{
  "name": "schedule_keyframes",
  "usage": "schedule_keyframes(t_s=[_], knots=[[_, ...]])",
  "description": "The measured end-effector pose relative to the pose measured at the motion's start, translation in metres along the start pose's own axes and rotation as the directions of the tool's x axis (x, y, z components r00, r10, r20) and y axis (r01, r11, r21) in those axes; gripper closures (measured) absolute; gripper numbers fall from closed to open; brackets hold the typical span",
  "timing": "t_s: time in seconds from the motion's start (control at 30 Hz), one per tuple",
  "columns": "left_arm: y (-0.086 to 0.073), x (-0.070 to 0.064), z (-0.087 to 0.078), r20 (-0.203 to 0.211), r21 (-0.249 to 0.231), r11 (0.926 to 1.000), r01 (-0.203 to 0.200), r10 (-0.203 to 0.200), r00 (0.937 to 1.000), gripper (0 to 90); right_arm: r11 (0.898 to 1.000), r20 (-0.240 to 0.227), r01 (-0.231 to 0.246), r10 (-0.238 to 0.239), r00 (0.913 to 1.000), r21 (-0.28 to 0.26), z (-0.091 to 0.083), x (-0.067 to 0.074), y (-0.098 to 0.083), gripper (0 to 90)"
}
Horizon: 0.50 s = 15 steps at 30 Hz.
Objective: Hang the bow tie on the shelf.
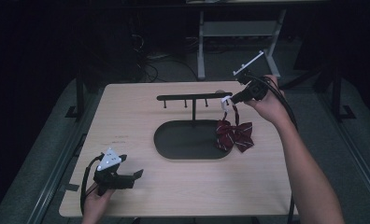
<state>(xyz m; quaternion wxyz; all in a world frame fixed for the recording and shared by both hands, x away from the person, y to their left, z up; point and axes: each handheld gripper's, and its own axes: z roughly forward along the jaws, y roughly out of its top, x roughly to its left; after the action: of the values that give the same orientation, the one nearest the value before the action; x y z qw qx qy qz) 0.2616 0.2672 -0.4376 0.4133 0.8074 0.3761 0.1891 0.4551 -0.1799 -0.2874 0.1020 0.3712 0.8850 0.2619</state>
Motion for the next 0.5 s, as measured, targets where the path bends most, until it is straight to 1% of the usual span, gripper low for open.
schedule_keyframes(t_s=[0.2, 0.23, 0.3, 0.33, 0.4, 0.43, 0.5], knots=[[0.0001, 0.0003, 0.0, 0.0, 0.006, 1.0, -0.008, 0.008, 1.0, 13.0, 1.0, -0.015, 0.0, 0.0, 0.9999, -0.006, 0.0004, 0.0013, -0.0027, 78.6], [0.0001, -0.0003, 0.0004, 0.0, -0.001, 1.0, -0.001, 0.001, 1.0, 13.0, 1.0, -0.016, -0.001, 0.001, 0.9999, -0.007, 0.0008, 0.0016, -0.0032, 78.5], [0.0001, 0.0002, -0.0001, 0.0, 0.006, 1.0, -0.008, 0.008, 1.0, 13.0, 1.0, -0.019, -0.001, 0.001, 0.9998, -0.004, 0.0019, 0.0015, -0.0039, 77.9], [0.0, 0.0, 0.0002, 0.0, 0.002, 1.0, -0.003, 0.003, 1.0, 13.0, 1.0, -0.026, -0.001, 0.001, 0.9997, -0.002, 0.0021, 0.0012, -0.0044, 77.9], [-0.0002, 0.0, 0.0004, 0.0, 0.001, 1.0, 0.0, 0.0, 1.0, 13.0, 1.0, -0.033, 0.0, 0.0, 0.9995, -0.013, 0.0008, 0.0009, -0.0055, 77.8], [-0.0003, 0.0001, 0.0007, -0.001, 0.0, 1.0, 0.0, 0.0, 1.0, 13.0, 1.0, -0.039, -0.009, 0.008, 0.9992, -0.013, 0.0002, 0.0007, -0.0062, 77.7], [0.0, 0.0004, 0.0004, -0.001, 0.009, 0.9999, -0.005, 0.005, 1.0, 13.0, 1.0, -0.037, -0.005, 0.005, 0.9993, -0.007, 0.0005, 0.0007, -0.0075, 77.5]])
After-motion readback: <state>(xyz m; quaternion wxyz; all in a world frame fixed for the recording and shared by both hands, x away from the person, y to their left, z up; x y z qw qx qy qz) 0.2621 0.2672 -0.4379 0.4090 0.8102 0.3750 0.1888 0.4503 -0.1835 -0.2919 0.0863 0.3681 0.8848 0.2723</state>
